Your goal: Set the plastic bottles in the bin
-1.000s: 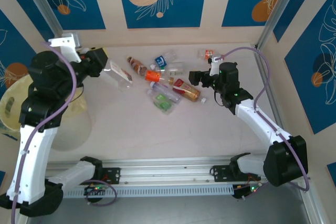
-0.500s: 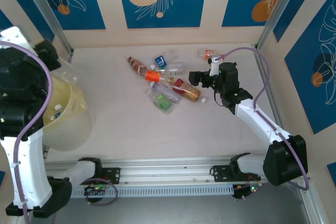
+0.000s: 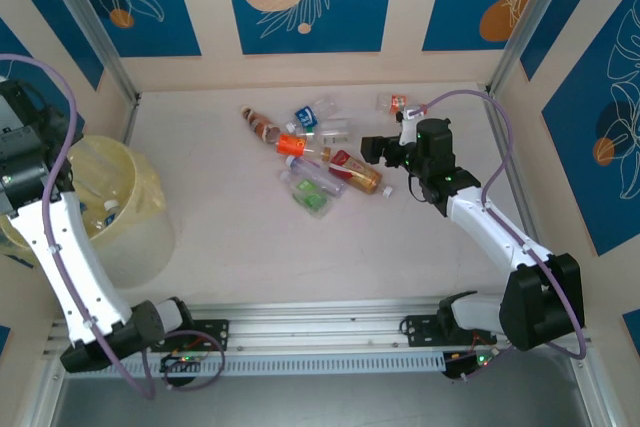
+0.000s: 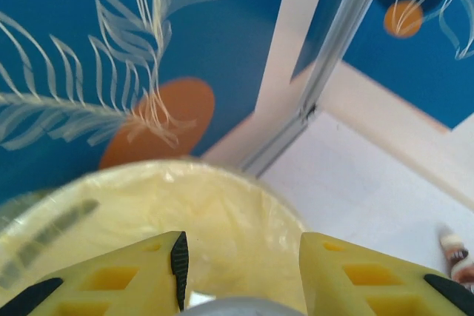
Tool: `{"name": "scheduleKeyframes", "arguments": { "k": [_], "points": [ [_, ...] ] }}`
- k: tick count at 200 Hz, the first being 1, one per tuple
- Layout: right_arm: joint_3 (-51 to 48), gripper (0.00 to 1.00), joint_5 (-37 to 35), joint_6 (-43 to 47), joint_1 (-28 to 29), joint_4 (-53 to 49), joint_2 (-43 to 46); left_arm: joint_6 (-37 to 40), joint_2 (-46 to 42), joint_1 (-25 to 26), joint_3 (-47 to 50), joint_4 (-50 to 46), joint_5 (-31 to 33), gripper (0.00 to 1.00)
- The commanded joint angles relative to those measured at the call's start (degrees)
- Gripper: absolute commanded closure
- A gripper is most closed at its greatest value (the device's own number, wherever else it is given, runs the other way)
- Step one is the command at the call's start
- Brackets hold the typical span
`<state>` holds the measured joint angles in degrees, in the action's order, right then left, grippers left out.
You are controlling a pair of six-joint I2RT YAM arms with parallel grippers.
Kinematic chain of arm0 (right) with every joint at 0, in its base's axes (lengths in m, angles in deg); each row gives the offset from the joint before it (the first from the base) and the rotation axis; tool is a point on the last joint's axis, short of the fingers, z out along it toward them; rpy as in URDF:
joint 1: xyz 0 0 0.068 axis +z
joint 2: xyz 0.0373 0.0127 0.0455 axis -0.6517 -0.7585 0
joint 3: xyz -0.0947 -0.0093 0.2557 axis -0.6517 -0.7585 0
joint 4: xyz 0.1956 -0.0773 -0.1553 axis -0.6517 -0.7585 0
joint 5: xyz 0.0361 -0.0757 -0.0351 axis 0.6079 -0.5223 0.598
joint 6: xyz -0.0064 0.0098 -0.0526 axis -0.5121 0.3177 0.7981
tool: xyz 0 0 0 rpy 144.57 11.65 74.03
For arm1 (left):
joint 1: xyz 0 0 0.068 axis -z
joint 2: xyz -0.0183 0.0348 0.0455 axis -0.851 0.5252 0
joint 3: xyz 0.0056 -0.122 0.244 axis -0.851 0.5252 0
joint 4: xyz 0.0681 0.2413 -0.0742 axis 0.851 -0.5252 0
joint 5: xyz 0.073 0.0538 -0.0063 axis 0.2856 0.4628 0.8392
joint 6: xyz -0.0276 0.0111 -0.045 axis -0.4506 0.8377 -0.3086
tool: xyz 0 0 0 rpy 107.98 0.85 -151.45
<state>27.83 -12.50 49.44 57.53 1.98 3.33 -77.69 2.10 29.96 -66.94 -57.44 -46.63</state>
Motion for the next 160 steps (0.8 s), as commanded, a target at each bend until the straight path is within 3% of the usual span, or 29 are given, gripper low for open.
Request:
{"name": "scheduleKeyframes", "arguments": {
  "k": [1,25,57,65,75,82,106,120,160],
  "points": [
    [-0.04,0.01,-0.67,0.99,-0.39,-0.12,0.39,-2.97,-0.25,-4.83,2.42,0.20,-14.05,1.00],
    [-0.13,0.01,-0.47,1.05,-0.55,-0.17,0.22,-3.33,-0.06,-8.74,5.96,1.31,-19.23,0.97],
    [-0.05,0.01,-0.21,0.97,-0.59,-0.01,-0.22,-2.00,2.22,-12.32,11.92,0.87,-22.51,0.79],
    [0.04,0.01,-0.05,0.98,-0.60,-0.07,-0.22,-1.42,2.65,-12.58,13.44,0.72,-21.79,0.69],
    [0.13,0.01,0.06,0.96,-0.58,-0.10,-0.23,-1.09,3.04,-12.69,14.81,0.67,-20.86,0.46],
    [0.20,0.01,0.15,0.89,-0.60,-0.07,-0.23,-1.07,3.02,-12.69,15.33,0.91,-20.64,0.35],
    [0.39,0.01,0.41,0.55,-0.60,-0.44,-0.09,-1.03,2.98,-12.69,12.45,1.15,-21.53,0.10],
    [0.16,0.00,0.42,-0.05,-0.53,-0.27,-0.09,-1.49,2.97,-12.62,10.78,1.34,-21.50,0.01],
    [-0.25,0.00,0.26,-1.68,-0.59,0.67,0.01,-2.97,1.95,-12.00,10.84,2.98,-23.99,0.00]
  ]
}}
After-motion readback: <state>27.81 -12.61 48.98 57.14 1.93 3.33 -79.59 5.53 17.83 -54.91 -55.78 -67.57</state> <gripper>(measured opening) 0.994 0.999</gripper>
